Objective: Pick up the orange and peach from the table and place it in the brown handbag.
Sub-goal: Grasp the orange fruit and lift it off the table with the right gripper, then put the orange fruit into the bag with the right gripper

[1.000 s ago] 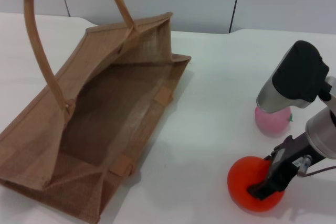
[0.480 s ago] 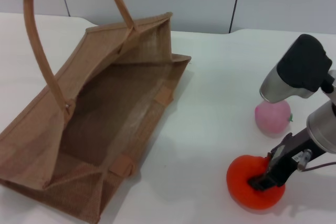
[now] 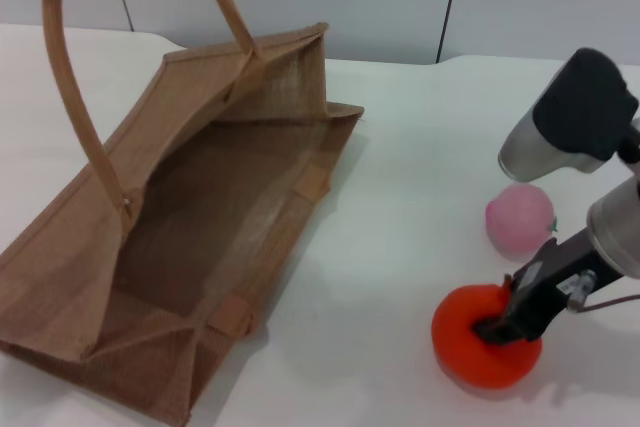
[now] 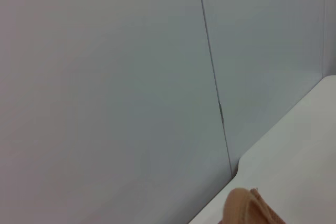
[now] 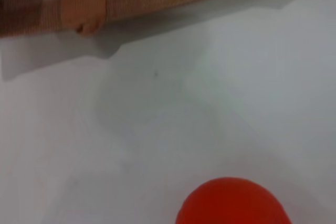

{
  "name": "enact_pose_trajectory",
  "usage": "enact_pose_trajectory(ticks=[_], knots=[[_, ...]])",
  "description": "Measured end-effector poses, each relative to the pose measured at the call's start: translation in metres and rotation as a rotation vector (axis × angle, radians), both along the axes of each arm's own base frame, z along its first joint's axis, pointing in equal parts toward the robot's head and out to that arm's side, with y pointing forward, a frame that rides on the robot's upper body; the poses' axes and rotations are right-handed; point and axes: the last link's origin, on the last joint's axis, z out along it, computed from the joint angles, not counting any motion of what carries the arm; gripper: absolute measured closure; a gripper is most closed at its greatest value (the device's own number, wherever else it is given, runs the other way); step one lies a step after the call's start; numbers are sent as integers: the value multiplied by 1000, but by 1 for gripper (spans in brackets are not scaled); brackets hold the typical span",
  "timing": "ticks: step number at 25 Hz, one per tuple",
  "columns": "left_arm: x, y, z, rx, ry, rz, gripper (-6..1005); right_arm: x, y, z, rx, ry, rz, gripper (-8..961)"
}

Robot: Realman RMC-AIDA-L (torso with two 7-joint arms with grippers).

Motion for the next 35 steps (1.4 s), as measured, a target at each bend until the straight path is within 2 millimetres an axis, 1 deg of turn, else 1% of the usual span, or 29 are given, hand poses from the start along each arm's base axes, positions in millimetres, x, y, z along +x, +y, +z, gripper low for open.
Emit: enact_pose_trajectory(ticks=[3,6,10,14,16,17,18,19,21,22,23,24,27,31,33,35], knots=[[0,0,0,1,0,-1,888,-4,1,3,8,10,7,524],[0,0,0,1,0,-1,888,-5,2,5,12,12,15,573],[0,0,0,1,0,-2,888,-14,3,13,33,21,40,592],[4,1,0,1,-4,-18,887,-31,4,31,82,65,90,610],[7,3,0,2,-5,-29,887,-39,4,35,100,85,117,619],[9,3,0,2,-6,-35,887,-50,5,37,109,107,153,624],[9,3,0,2,-6,-35,887,-50,5,37,109,107,153,634],[17,5,-2,-5,-11,-61,887,-56,5,36,110,124,175,643],[24,5,-3,-13,-21,-90,887,-66,7,33,108,159,205,662],[28,4,-4,-18,-29,-110,887,-75,11,30,110,199,231,672],[31,4,-4,-21,-36,-127,887,-79,14,28,115,219,243,681],[35,3,-4,-24,-42,-143,887,-79,14,28,115,219,243,690],[45,0,-2,-16,-52,-186,887,-87,24,20,119,276,262,717],[57,-6,1,0,-53,-242,887,-91,31,9,87,347,272,744],[59,-8,1,-2,-62,-257,887,-92,35,6,82,370,279,757],[62,-9,1,-5,-72,-271,887,-92,38,2,88,381,286,798]])
